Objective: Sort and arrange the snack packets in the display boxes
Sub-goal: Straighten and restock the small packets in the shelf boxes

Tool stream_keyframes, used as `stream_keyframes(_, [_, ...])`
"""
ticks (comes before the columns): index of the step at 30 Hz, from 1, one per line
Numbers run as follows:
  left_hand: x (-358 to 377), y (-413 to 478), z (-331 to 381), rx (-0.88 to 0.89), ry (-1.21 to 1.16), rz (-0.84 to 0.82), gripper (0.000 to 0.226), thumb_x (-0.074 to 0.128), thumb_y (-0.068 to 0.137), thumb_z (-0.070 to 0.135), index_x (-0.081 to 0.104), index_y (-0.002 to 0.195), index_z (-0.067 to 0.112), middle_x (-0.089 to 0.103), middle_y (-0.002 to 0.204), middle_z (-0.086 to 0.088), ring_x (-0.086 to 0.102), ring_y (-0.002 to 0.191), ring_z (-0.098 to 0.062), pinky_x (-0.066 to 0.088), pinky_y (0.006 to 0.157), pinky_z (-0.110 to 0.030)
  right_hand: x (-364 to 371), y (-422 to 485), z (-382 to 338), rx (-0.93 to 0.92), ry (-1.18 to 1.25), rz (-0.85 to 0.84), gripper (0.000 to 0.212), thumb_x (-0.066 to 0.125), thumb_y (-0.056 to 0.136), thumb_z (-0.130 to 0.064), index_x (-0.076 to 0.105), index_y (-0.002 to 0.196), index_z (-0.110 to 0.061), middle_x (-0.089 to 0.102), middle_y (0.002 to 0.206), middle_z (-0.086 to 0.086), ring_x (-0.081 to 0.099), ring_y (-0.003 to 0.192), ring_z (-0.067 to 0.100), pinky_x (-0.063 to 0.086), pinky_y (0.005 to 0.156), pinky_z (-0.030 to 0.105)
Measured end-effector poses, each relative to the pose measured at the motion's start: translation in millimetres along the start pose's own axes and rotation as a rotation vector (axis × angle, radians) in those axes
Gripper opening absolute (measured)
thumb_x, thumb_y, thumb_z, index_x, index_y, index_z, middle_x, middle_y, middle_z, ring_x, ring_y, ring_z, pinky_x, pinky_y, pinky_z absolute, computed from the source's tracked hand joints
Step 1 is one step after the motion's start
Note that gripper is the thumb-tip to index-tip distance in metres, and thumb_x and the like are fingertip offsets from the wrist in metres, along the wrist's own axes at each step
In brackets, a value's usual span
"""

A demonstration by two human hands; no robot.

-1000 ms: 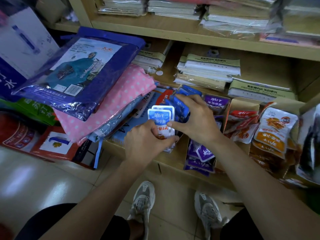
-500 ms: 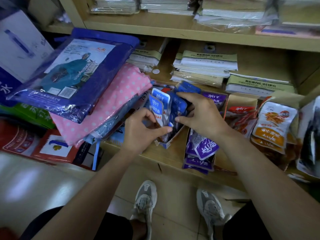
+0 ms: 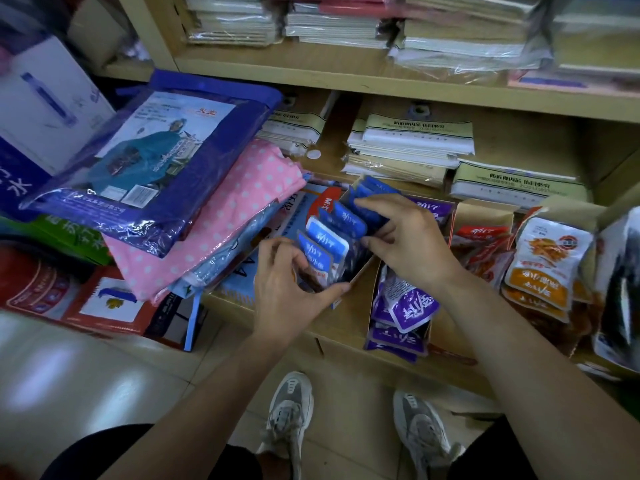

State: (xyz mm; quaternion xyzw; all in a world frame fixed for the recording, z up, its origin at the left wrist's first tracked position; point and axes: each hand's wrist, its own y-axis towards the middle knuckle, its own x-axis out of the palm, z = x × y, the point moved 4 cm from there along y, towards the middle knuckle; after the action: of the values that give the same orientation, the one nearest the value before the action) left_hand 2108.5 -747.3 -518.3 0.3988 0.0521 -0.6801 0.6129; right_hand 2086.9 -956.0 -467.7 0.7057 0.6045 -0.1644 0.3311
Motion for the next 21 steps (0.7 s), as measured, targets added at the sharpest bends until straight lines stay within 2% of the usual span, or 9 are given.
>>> stream_keyframes(3, [0, 6, 8, -0.055, -0.084, -0.034, 0.073, 0.095, 0.057, 0.048, 0.041, 0.1, 0.023, 0.057, 0.112, 0.012, 0.063, 0.093, -0.008, 0.054, 0.075, -0.043, 1, -1, 0, -0.016, 0.004, -0.003, 0.053, 0.074, 0.086, 0.003, 0.063, 0.134, -0.017, 0.057, 0.134, 0.0, 0.065, 0.079, 0.002, 0.054, 0.075, 0.011])
stream_keyframes(5, [0, 9, 11, -0.031, -0.122, -0.062, 0.083, 0.096, 0.06, 0.044, 0.038, 0.119, 0.031, 0.056, 0.13, 0.018, 0.063, 0.108, -0.001, 0.056, 0.083, -0.035, 1, -1, 2, -0.01, -0.002, -0.001, 0.051, 0.072, 0.086, 0.004, 0.064, 0.132, -0.018, 0.058, 0.133, 0.0, 0.065, 0.081, 0.002, 0.054, 0.077, 0.012])
stream_keyframes(7, [-1, 12, 15, 0.063, -0.114, -0.129, 0.099, 0.088, 0.069, 0.049, 0.028, 0.147, 0.039, 0.038, 0.151, 0.025, 0.052, 0.125, 0.003, 0.051, 0.094, -0.019, 1, -1, 2, -0.007, -0.011, 0.0, 0.05, 0.072, 0.087, 0.004, 0.065, 0.132, -0.018, 0.059, 0.133, -0.001, 0.064, 0.082, 0.001, 0.055, 0.078, 0.014])
stream_keyframes(9, [0, 16, 18, 0.173, 0.006, -0.195, 0.096, 0.076, 0.077, 0.057, 0.023, 0.156, 0.042, 0.024, 0.161, 0.019, 0.048, 0.124, -0.002, 0.051, 0.09, -0.018, 0, 0, 2, -0.009, -0.015, 0.002, 0.049, 0.072, 0.087, 0.003, 0.066, 0.131, -0.018, 0.059, 0.132, -0.001, 0.064, 0.082, 0.002, 0.056, 0.079, 0.016])
stream_keyframes(11, [1, 17, 15, 0.193, 0.043, -0.21, 0.08, 0.075, 0.08, 0.057, 0.039, 0.149, 0.037, 0.025, 0.162, 0.011, 0.051, 0.117, -0.005, 0.059, 0.081, -0.033, 0, 0, 2, -0.007, -0.014, -0.001, 0.046, 0.072, 0.088, 0.001, 0.066, 0.13, -0.017, 0.06, 0.132, -0.001, 0.065, 0.081, 0.002, 0.055, 0.078, 0.015])
stream_keyframes(14, [6, 11, 5, 0.203, 0.01, -0.174, 0.063, 0.076, 0.081, 0.053, 0.043, 0.127, 0.025, 0.027, 0.164, 0.004, 0.05, 0.133, -0.014, 0.055, 0.086, -0.045, 0, -2, 1, 0.004, -0.029, -0.005, 0.043, 0.071, 0.09, -0.002, 0.066, 0.13, -0.016, 0.059, 0.133, 0.0, 0.062, 0.079, -0.005, 0.054, 0.075, 0.01])
stream_keyframes(16, [10, 7, 1, 0.2, 0.03, -0.171, 0.059, 0.076, 0.082, 0.052, 0.04, 0.119, 0.022, 0.024, 0.166, 0.001, 0.051, 0.133, -0.018, 0.052, 0.088, -0.036, -1, -2, 0, 0.003, -0.043, 0.008, 0.042, 0.073, 0.089, -0.004, 0.067, 0.129, -0.016, 0.061, 0.132, 0.001, 0.062, 0.077, -0.005, 0.054, 0.076, 0.01])
stream_keyframes(19, [12, 7, 3, 0.126, 0.009, -0.208, 0.057, 0.078, 0.082, 0.049, 0.04, 0.117, 0.024, 0.019, 0.168, 0.009, 0.059, 0.118, -0.012, 0.04, 0.073, -0.01, -1, -2, -1, 0.011, -0.053, 0.062, 0.038, 0.077, 0.086, -0.005, 0.07, 0.122, -0.015, 0.063, 0.126, 0.002, 0.063, 0.073, -0.001, 0.057, 0.077, 0.019])
stream_keyframes(21, [13, 9, 6, 0.075, -0.051, -0.214, 0.068, 0.081, 0.079, 0.048, 0.035, 0.125, 0.028, 0.016, 0.167, 0.015, 0.058, 0.121, -0.008, 0.045, 0.077, -0.013, -2, -2, 0, 0.021, -0.078, 0.12, 0.032, 0.079, 0.084, -0.007, 0.073, 0.115, -0.014, 0.061, 0.119, 0.001, 0.062, 0.069, 0.0, 0.057, 0.075, 0.021])
